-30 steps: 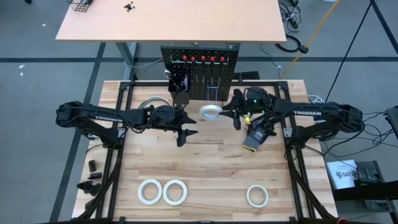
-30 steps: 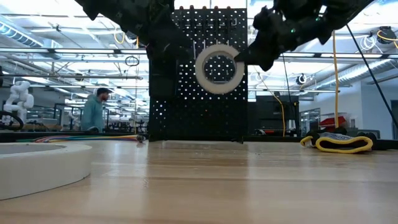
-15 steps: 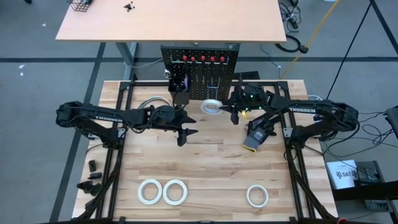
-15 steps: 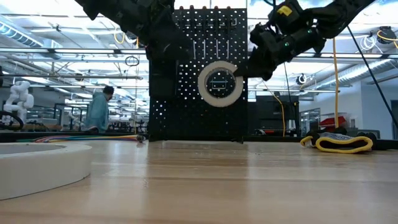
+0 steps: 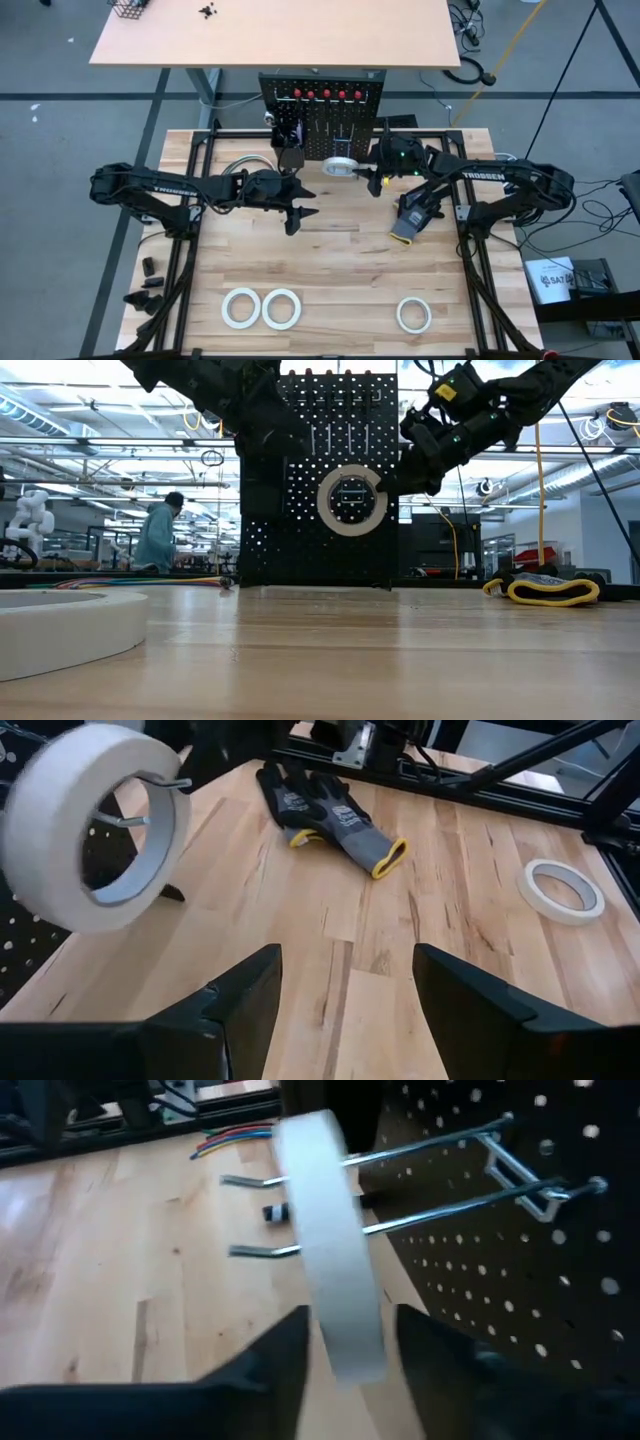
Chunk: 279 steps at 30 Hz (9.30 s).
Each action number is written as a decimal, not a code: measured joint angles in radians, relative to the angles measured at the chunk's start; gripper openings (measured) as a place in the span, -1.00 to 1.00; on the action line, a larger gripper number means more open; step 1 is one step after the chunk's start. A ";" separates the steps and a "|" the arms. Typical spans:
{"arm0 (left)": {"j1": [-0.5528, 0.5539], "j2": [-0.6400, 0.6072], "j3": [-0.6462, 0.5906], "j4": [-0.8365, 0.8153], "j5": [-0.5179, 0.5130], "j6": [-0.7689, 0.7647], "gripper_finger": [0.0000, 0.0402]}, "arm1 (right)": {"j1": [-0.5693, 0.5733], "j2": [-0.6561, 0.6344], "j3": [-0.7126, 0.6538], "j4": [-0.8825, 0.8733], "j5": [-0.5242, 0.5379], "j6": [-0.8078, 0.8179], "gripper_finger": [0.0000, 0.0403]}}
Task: Hang tools onto peg board
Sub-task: Hang the white tape on the peg board
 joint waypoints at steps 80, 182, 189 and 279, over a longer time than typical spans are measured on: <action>-0.004 0.000 0.000 -0.050 0.034 -0.049 0.14 | 0.159 0.044 0.169 -0.058 0.142 0.016 -1.00; -0.839 0.343 0.004 -0.588 -0.031 -0.445 -0.43 | 0.455 -0.100 0.169 -0.233 0.197 0.104 -1.00; -0.797 0.276 -0.006 -0.658 -0.104 -0.499 -0.72 | 0.455 -0.102 0.169 -0.221 0.196 0.110 -1.00; 0.111 0.390 0.337 0.406 1.188 -0.680 -0.66 | 0.498 0.001 0.269 0.079 -0.220 -0.089 -0.65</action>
